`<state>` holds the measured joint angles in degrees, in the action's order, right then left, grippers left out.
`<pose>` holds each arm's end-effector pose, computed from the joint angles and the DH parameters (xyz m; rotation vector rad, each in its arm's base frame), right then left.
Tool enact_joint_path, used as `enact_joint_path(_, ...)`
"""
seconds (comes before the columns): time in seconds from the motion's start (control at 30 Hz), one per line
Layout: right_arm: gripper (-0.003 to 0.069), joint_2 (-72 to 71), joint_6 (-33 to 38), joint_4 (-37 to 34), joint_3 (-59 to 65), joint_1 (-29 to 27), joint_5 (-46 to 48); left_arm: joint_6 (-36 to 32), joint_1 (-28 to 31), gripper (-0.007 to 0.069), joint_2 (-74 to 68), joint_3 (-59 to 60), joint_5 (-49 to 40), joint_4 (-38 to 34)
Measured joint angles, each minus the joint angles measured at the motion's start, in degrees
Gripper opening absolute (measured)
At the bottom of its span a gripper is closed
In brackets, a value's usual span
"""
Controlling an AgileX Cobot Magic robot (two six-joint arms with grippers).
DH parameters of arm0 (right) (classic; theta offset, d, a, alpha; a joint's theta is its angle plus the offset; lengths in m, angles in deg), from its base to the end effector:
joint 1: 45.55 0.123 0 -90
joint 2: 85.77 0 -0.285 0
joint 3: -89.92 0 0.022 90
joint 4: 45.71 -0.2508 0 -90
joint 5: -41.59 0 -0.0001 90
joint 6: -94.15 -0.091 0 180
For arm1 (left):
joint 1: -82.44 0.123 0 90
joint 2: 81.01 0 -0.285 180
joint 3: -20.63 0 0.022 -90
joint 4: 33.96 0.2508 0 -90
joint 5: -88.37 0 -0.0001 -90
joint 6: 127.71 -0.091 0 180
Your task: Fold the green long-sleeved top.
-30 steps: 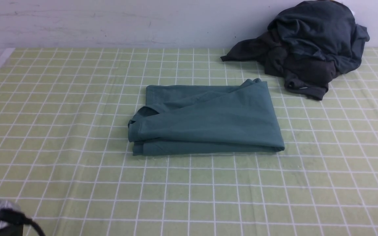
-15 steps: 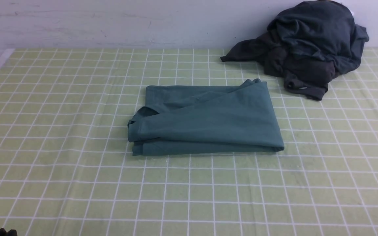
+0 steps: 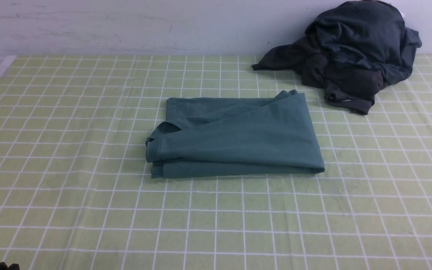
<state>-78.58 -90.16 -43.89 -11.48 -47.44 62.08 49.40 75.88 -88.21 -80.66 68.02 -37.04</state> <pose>0.0530 -0.0028 0.1734 0.0805 1.8530 -0.0016 0.0526 -0.0078 0.1730 0.1192 1.8513 -0.0969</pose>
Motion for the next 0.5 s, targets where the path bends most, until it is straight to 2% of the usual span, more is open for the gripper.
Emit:
enact_joint_path(0.17,0.0005,0.0,0.0,0.0,0.0,0.0,0.0,0.0,0.0,0.0082,0.0,0.0,0.0,0.0)
enact_joint_path(0.3,0.0005,0.0,0.0,0.0,0.0,0.0,0.0,-0.5,0.0,0.0021,0.0,0.0,0.0,0.0)
enact_joint_path(0.5,0.0005,0.0,0.0,0.0,0.0,0.0,0.0,-0.8,0.0,-0.0004,0.0,0.0,0.0,0.0)
